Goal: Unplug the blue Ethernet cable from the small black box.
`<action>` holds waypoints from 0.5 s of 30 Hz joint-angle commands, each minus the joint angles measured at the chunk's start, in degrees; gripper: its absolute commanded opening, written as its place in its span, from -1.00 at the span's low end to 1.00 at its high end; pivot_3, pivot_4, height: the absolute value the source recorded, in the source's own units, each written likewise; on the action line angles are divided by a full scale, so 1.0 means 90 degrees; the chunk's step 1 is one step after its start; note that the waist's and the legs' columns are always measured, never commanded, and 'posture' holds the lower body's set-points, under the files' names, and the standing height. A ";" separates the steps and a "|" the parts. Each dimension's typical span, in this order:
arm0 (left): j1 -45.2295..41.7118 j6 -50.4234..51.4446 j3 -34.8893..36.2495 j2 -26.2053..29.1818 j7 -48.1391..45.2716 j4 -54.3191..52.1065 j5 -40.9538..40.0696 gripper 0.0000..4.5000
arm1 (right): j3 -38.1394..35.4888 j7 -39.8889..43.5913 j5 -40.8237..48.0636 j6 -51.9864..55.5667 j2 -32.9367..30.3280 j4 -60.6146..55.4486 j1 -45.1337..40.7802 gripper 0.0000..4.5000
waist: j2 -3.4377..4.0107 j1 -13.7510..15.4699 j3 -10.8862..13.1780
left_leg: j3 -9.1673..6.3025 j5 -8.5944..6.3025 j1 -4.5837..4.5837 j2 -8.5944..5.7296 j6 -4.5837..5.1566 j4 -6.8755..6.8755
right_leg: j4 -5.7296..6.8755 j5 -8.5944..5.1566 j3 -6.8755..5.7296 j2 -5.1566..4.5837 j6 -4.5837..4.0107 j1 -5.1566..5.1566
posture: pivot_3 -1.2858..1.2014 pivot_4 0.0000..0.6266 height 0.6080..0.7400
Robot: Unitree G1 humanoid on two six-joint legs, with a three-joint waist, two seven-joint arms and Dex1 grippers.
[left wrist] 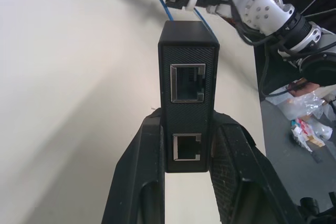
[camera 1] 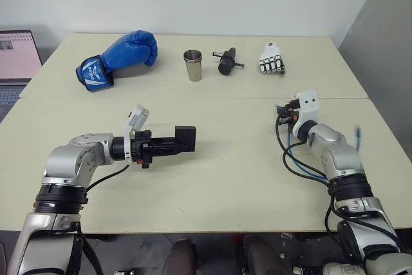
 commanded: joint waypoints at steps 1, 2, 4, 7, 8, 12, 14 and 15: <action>-0.0025 -0.0268 0.0202 -0.0114 0.0328 -0.0210 0.0091 -0.65 | -0.0122 0.0142 -0.0052 -0.0240 0.0022 -0.0177 -0.0151 -0.33 | 0.0001 -0.0002 0.0001 | 0.0003 0.0000 0.0000 0.0000 0.0000 0.0000 | -0.0001 0.0000 0.0001 -0.0001 0.0000 0.0000 | 0.03 -0.52 1.00; -0.0031 -0.0294 0.0225 -0.0147 0.0419 -0.0206 0.0104 -0.65 | -0.0134 0.0201 -0.0034 -0.0232 0.0024 -0.0244 -0.0130 -0.20 | 0.0001 -0.0002 0.0001 | 0.0005 0.0000 0.0000 0.0000 0.0000 0.0000 | 0.0000 0.0000 0.0003 -0.0002 0.0000 0.0000 | 0.03 -0.52 1.00; -0.0120 -0.0447 0.0358 -0.0344 0.0852 -0.0046 0.0193 -0.65 | -0.0163 0.0334 -0.0003 -0.0242 -0.0023 -0.0457 -0.0086 -0.01 | 0.0002 0.0002 0.0001 | 0.0004 0.0000 0.0002 0.0000 0.0000 0.0001 | 0.0002 0.0000 0.0002 -0.0004 0.0000 0.0001 | 0.03 -0.52 1.00; -0.0214 -0.1082 0.0550 -0.0685 0.1626 0.0255 0.0568 -0.65 | -0.0025 0.0771 -0.0083 -0.0361 -0.0233 -0.0899 0.0014 0.34 | 0.0005 0.0010 0.0003 | 0.0001 0.0000 0.0003 0.0000 0.0000 0.0005 | 0.0008 0.0001 -0.0001 -0.0004 0.0002 0.0001 | 0.03 -0.52 1.00; -0.0240 -0.1383 0.0615 -0.0801 0.1904 0.0354 0.0719 -0.65 | 0.0059 0.1082 -0.0007 -0.0337 -0.0294 -0.1159 0.0086 0.44 | 0.0005 0.0012 0.0003 | 0.0000 0.0000 0.0003 0.0000 0.0000 0.0006 | 0.0008 0.0002 -0.0002 -0.0004 0.0003 0.0002 | 0.03 -0.52 1.00; -0.0430 -0.2666 0.0977 -0.1295 0.3179 0.0878 0.1298 -0.65 | 0.0375 0.2163 0.0656 0.0262 -0.0418 -0.2552 0.0419 0.90 | 0.0005 0.0014 0.0003 | 0.0000 0.0000 0.0003 0.0000 0.0000 0.0005 | 0.0004 0.0002 -0.0003 -0.0005 0.0003 0.0004 | 0.03 -0.52 1.00; -0.0495 -0.3462 0.1125 -0.1478 0.3856 0.1246 0.1687 -0.65 | 0.0573 0.2427 0.0821 0.0587 -0.0468 -0.3133 0.0512 1.00 | 0.0005 0.0008 0.0003 | -0.0001 0.0000 0.0003 0.0001 0.0000 0.0005 | 0.0003 0.0002 -0.0003 -0.0005 0.0003 0.0004 | 0.03 -0.52 1.00; -0.0519 -0.3818 0.1204 -0.1549 0.4172 0.1429 0.1844 -0.65 | 0.0658 0.2491 0.0888 0.0778 -0.0473 -0.3366 0.0531 1.00 | 0.0005 0.0001 0.0003 | -0.0001 0.0000 0.0003 0.0001 0.0000 0.0005 | 0.0004 0.0002 -0.0003 -0.0005 0.0003 0.0004 | 0.03 -0.52 1.00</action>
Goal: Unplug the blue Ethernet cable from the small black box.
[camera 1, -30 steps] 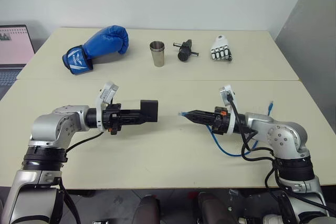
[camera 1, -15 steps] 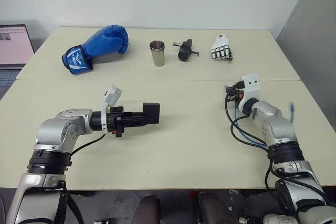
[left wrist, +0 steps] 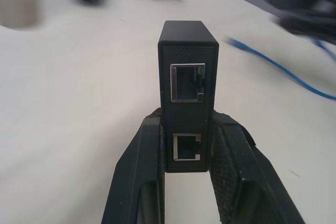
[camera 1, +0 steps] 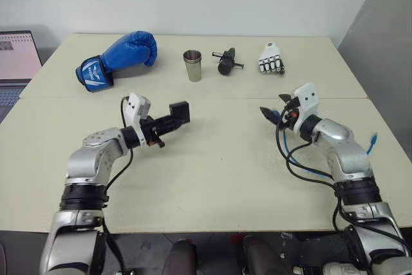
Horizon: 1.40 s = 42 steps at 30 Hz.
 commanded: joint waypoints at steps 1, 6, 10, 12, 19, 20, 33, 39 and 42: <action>-0.0178 -0.1527 0.0467 -0.0170 0.1283 0.0556 0.0681 -0.65 | 0.0308 0.0447 0.0389 0.0633 -0.0074 -0.1183 0.0004 1.00 | 0.0000 -0.0005 0.0000 | 0.0000 0.0000 -0.0001 0.0001 0.0000 0.0001 | -0.0001 0.0000 0.0001 0.0000 0.0000 0.0000 | 0.03 -0.52 1.00; -0.0009 -0.2463 0.0569 -0.0387 0.2135 0.1139 0.1118 -0.65 | 0.0625 0.0519 0.0470 0.1220 0.0020 -0.1689 -0.0097 1.00 | -0.0001 0.0021 0.0000 | -0.0002 0.0000 0.0001 -0.0007 0.0000 0.0004 | 0.0002 0.0003 -0.0005 -0.0010 0.0005 0.0004 | 0.03 -0.52 1.00; 0.0046 -0.2467 0.0730 -0.0615 0.2421 0.1483 0.1002 -0.65 | 0.0831 0.0555 0.0459 0.1456 0.0096 -0.1813 -0.0182 1.00 | -0.0001 0.0039 -0.0001 | -0.0005 0.0000 -0.0002 -0.0011 0.0000 0.0007 | 0.0001 0.0005 -0.0010 -0.0015 0.0008 0.0006 | 0.03 -0.52 1.00; 0.0090 -0.2315 0.0794 -0.0706 0.2478 0.1518 0.0898 -0.65 | 0.0961 0.0650 0.0435 0.1563 0.0075 -0.1856 -0.0217 1.00 | -0.0001 0.0035 -0.0001 | -0.0005 0.0000 -0.0002 -0.0012 0.0000 0.0007 | 0.0001 0.0005 -0.0012 -0.0015 0.0008 0.0006 | 0.03 -0.52 1.00; 0.0213 -0.2304 0.0754 -0.0699 0.2684 0.1698 0.1072 -0.65 | 0.1159 0.1074 0.0549 0.1805 -0.0118 -0.2084 -0.0260 1.00 | -0.0002 0.0027 -0.0001 | -0.0010 0.0000 -0.0001 -0.0012 -0.0001 0.0006 | 0.0001 0.0005 -0.0016 -0.0014 0.0008 0.0007 | 0.03 -0.52 1.00; 0.0231 -0.2247 0.0772 -0.0723 0.2714 0.1689 0.1044 -0.65 | 0.1162 0.1103 0.0555 0.1824 -0.0122 -0.2109 -0.0261 1.00 | -0.0002 0.0026 -0.0001 | -0.0010 0.0000 0.0000 -0.0012 -0.0001 0.0006 | 0.0001 0.0005 -0.0016 -0.0014 0.0008 0.0007 | 0.03 -0.52 1.00; 0.0498 -0.1983 0.0768 -0.0888 0.2808 0.1241 0.0956 0.57 | 0.1176 0.1214 0.0521 0.1865 -0.0129 -0.2197 -0.0239 1.00 | -0.0002 0.0026 -0.0001 | -0.0013 0.0001 0.0002 -0.0011 -0.0001 0.0007 | 0.0002 0.0005 -0.0018 -0.0014 0.0008 0.0010 | 0.03 -0.52 1.00; 0.0787 -0.1724 0.0680 -0.0866 0.2633 0.0759 0.0935 0.97 | 0.1197 0.1231 0.0497 0.1870 -0.0124 -0.2207 -0.0229 1.00 | -0.0002 0.0017 -0.0001 | -0.0013 0.0001 0.0002 -0.0011 -0.0001 0.0007 | 0.0002 0.0005 -0.0017 -0.0014 0.0008 0.0010 | 0.03 -0.52 1.00; 0.1210 -0.1332 0.0693 -0.0789 0.2553 0.0072 0.0849 0.97 | 0.1220 0.1236 0.0468 0.1870 -0.0188 -0.2262 -0.0139 1.00 | -0.0002 0.0005 -0.0001 | -0.0011 0.0001 0.0003 -0.0010 -0.0001 0.0006 | 0.0002 0.0005 -0.0014 -0.0014 0.0008 0.0010 | 0.03 -0.52 1.00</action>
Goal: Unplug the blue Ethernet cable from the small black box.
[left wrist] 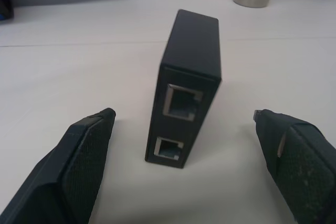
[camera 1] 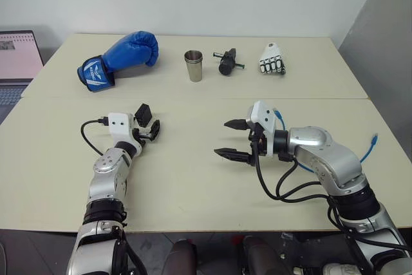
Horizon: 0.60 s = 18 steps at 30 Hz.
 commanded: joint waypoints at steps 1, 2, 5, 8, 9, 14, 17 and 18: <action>0.0454 0.0396 -0.0011 0.0151 -0.0127 -0.0939 -0.0117 0.97 | -0.0059 0.0038 0.0030 -0.0008 -0.0103 -0.0325 0.0028 1.00 | 0.0000 0.0000 0.0000 | 0.0000 0.0000 0.0000 0.0000 0.0000 0.0000 | -0.0001 0.0000 0.0001 0.0000 0.0000 0.0000 | 0.03 -0.52 1.00; 0.0638 0.0550 -0.0025 0.0217 -0.0151 -0.1199 -0.0098 0.97 | -0.0083 0.0037 0.0060 0.0020 -0.0133 -0.0377 0.0079 1.00 | 0.0000 -0.0001 0.0000 | 0.0000 0.0000 0.0000 0.0001 0.0000 0.0000 | 0.0000 0.0000 0.0000 0.0000 0.0000 0.0000 | 0.03 -0.52 1.00; 0.1084 0.1022 -0.0139 0.0397 -0.0453 -0.1849 -0.0173 0.97 | -0.0191 0.0029 0.0157 0.0115 -0.0256 -0.0572 0.0254 1.00 | 0.0000 0.0002 0.0000 | -0.0004 0.0000 0.0001 0.0002 0.0000 -0.0001 | -0.0001 0.0000 0.0000 0.0000 0.0000 0.0001 | 0.03 -0.52 1.00; 0.1304 0.1526 -0.0144 0.0651 -0.0758 -0.2330 -0.0356 0.97 | -0.0407 0.0011 0.0270 0.0195 -0.0432 -0.0828 0.0485 1.00 | 0.0000 0.0002 0.0000 | -0.0005 0.0000 0.0001 0.0001 0.0000 -0.0001 | -0.0001 0.0000 0.0000 0.0000 0.0000 0.0003 | 0.03 -0.52 1.00; 0.1430 0.1624 -0.0133 0.0817 -0.1035 -0.2555 -0.0467 0.97 | -0.0518 0.0022 0.0312 0.0209 -0.0533 -0.0936 0.0602 1.00 | 0.0000 0.0002 0.0000 | -0.0006 0.0000 0.0002 0.0001 0.0000 -0.0001 | -0.0001 0.0000 0.0000 0.0000 0.0000 0.0004 | 0.03 -0.52 1.00; 0.1893 0.1967 0.0255 0.1818 -0.2374 -0.3412 -0.1145 0.97 | -0.1119 0.0175 0.0587 0.0365 -0.1221 -0.1320 0.1169 1.00 | 0.0000 0.0001 0.0001 | -0.0005 0.0000 0.0003 0.0003 0.0000 -0.0005 | -0.0004 -0.0002 -0.0001 0.0001 -0.0001 0.0003 | 0.03 -0.52 1.00; 0.1941 0.2149 0.0317 0.2411 -0.2706 -0.3564 -0.1171 0.97 | -0.1567 0.0286 0.0877 0.0418 -0.1546 -0.1384 0.1296 1.00 | 0.0000 0.0001 0.0002 | -0.0009 0.0000 0.0004 0.0003 0.0000 -0.0005 | -0.0004 -0.0003 0.0001 0.0001 0.0000 0.0003 | 0.03 -0.52 1.00; 0.1995 0.2202 0.0352 0.2589 -0.2860 -0.3661 -0.1228 0.97 | -0.1705 0.0342 0.0973 0.0445 -0.1648 -0.1376 0.1310 1.00 | 0.0001 0.0000 0.0003 | -0.0009 -0.0001 0.0006 0.0003 0.0000 -0.0006 | -0.0004 -0.0005 0.0001 0.0002 0.0004 0.0003 | 0.03 -0.52 1.00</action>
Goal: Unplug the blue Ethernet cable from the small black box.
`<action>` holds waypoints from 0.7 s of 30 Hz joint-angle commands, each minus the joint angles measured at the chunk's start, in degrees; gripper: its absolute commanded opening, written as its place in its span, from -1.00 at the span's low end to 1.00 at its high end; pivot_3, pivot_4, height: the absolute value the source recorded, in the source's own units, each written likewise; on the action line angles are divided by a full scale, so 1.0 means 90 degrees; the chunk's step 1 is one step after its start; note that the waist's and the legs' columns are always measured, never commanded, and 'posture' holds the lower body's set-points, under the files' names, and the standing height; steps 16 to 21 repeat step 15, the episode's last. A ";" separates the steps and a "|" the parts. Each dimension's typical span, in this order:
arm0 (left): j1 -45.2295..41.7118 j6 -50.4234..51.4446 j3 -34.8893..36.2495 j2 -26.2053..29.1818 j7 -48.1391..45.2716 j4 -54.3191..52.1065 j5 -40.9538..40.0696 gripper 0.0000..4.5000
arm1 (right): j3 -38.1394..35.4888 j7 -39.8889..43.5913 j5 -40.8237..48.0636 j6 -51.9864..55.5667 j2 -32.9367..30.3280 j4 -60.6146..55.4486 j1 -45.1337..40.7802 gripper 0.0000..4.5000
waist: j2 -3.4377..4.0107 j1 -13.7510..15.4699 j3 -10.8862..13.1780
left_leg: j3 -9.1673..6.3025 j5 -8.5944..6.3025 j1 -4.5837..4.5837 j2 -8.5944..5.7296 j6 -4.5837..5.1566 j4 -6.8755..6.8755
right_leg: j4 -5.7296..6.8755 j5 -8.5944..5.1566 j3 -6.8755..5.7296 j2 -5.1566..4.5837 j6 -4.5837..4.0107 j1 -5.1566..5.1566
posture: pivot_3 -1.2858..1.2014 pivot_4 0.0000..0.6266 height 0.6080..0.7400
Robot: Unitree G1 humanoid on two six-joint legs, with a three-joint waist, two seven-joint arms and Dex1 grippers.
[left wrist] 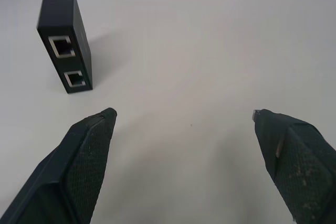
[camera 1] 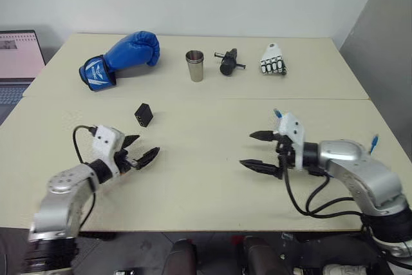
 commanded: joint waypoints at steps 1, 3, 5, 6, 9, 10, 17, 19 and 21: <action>0.0085 0.0158 0.0233 0.0543 -0.0595 -0.0498 -0.0248 0.97 | -0.0664 0.0228 0.0470 0.0043 -0.0315 -0.0299 -0.0002 1.00 | 0.0001 -0.0002 0.0001 | 0.0005 0.0000 0.0003 0.0000 0.0000 0.0000 | 0.0001 -0.0014 0.0000 0.0000 0.0024 0.0001 | 0.03 -0.52 1.00; 0.0026 0.0231 0.0258 0.0885 -0.0914 -0.0507 -0.0311 0.97 | -0.0926 0.0429 0.0693 0.0080 -0.0538 -0.0254 0.0036 1.00 | 0.0001 -0.0001 0.0001 | 0.0008 0.0000 0.0003 0.0000 0.0000 0.0000 | -0.0001 -0.0015 0.0003 0.0000 0.0026 0.0001 | 0.03 -0.52 1.00; -0.0168 0.0402 0.0246 0.1133 -0.1125 -0.0415 -0.0396 0.97 | -0.1123 0.0650 0.0914 0.0124 -0.0755 -0.0183 0.0040 1.00 | 0.0001 -0.0001 0.0003 | 0.0008 0.0000 0.0001 0.0002 0.0001 0.0000 | -0.0002 -0.0015 0.0002 0.0001 0.0026 0.0000 | 0.03 -0.52 1.00; -0.0260 0.0447 0.0248 0.1188 -0.1165 -0.0377 -0.0423 0.97 | -0.1195 0.0727 0.1020 0.0168 -0.0837 -0.0161 0.0031 1.00 | 0.0001 -0.0001 0.0005 | 0.0010 0.0000 0.0002 0.0001 0.0001 0.0000 | -0.0001 -0.0015 0.0003 0.0001 0.0026 0.0000 | 0.03 -0.52 1.00; -0.0493 0.0501 0.0168 0.1372 -0.1341 -0.0288 -0.0410 0.97 | -0.1407 0.0896 0.1355 0.0333 -0.1038 -0.0093 -0.0034 1.00 | 0.0000 0.0000 0.0005 | 0.0010 -0.0001 0.0000 0.0001 0.0001 0.0000 | -0.0003 -0.0016 0.0003 0.0001 0.0027 0.0000 | 0.03 -0.52 1.00; -0.0559 0.0540 0.0141 0.1385 -0.1368 -0.0279 -0.0416 0.97 | -0.1451 0.0898 0.1418 0.0360 -0.1068 -0.0052 -0.0069 1.00 | 0.0001 0.0000 0.0005 | 0.0011 -0.0001 0.0000 0.0001 0.0001 0.0000 | -0.0003 -0.0015 0.0003 0.0002 0.0027 -0.0001 | 0.03 -0.52 1.00; -0.0680 0.0697 0.0005 0.1433 -0.1673 -0.0276 -0.0506 0.97 | -0.1444 0.0861 0.1488 0.0324 -0.1136 0.0026 -0.0125 1.00 | 0.0001 -0.0010 0.0005 | 0.0019 -0.0001 0.0000 0.0002 0.0002 0.0000 | -0.0004 -0.0016 0.0008 0.0002 0.0027 -0.0003 | 0.03 -0.52 1.00; -0.0680 0.0697 0.0005 0.1433 -0.1673 -0.0276 -0.0506 0.97 | -0.1444 0.0861 0.1488 0.0324 -0.1136 0.0026 -0.0125 1.00 | 0.0001 -0.0010 0.0005 | 0.0019 -0.0001 0.0000 0.0002 0.0002 0.0000 | -0.0004 -0.0016 0.0008 0.0002 0.0027 -0.0003 | 0.03 -0.52 1.00; -0.0680 0.0697 0.0005 0.1433 -0.1673 -0.0276 -0.0506 0.97 | -0.1444 0.0861 0.1488 0.0324 -0.1136 0.0026 -0.0125 1.00 | 0.0001 -0.0010 0.0005 | 0.0019 -0.0001 0.0000 0.0002 0.0002 0.0000 | -0.0004 -0.0016 0.0008 0.0002 0.0027 -0.0003 | 0.03 -0.52 1.00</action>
